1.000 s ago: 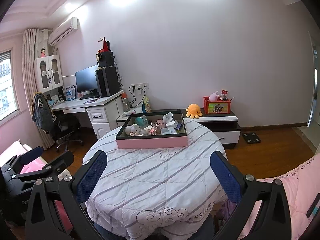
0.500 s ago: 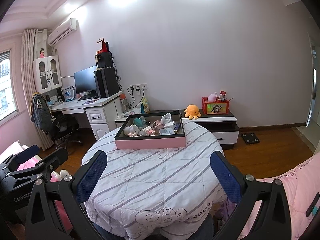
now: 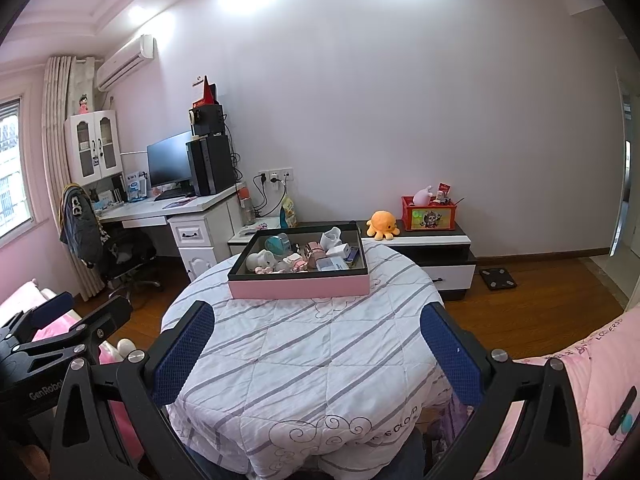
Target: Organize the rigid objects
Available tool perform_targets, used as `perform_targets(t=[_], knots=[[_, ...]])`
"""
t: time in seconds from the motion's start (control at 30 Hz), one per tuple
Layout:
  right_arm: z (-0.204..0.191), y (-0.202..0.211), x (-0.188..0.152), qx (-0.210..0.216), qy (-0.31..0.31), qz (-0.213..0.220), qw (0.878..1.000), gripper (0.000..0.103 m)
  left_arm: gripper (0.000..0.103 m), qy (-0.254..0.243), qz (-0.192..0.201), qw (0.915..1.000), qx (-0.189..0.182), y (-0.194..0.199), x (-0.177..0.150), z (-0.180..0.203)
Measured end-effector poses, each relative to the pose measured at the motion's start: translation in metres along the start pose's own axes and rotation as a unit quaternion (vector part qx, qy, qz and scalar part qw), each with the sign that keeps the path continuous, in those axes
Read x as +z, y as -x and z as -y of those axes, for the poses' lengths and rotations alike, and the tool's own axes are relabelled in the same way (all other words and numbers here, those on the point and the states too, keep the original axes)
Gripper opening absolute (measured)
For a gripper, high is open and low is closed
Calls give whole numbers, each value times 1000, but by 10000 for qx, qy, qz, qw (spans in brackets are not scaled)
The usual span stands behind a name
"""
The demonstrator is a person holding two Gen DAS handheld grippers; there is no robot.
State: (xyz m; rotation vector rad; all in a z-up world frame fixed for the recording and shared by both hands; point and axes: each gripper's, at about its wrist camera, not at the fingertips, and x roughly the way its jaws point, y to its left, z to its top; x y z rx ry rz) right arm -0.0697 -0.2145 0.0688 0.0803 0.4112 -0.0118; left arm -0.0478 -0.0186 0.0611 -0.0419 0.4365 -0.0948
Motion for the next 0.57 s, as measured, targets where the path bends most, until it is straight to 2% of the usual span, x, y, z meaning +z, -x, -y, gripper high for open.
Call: perform_targets(t=[0.47, 0.57], knots=[[-1, -1, -2, -24, 29, -15, 10000, 103, 103, -5, -101, 9996, -279, -4, -3, 4], [-1, -1, -1, -23, 29, -18, 10000, 103, 103, -14, -88, 9997, -219, -4, -4, 5]])
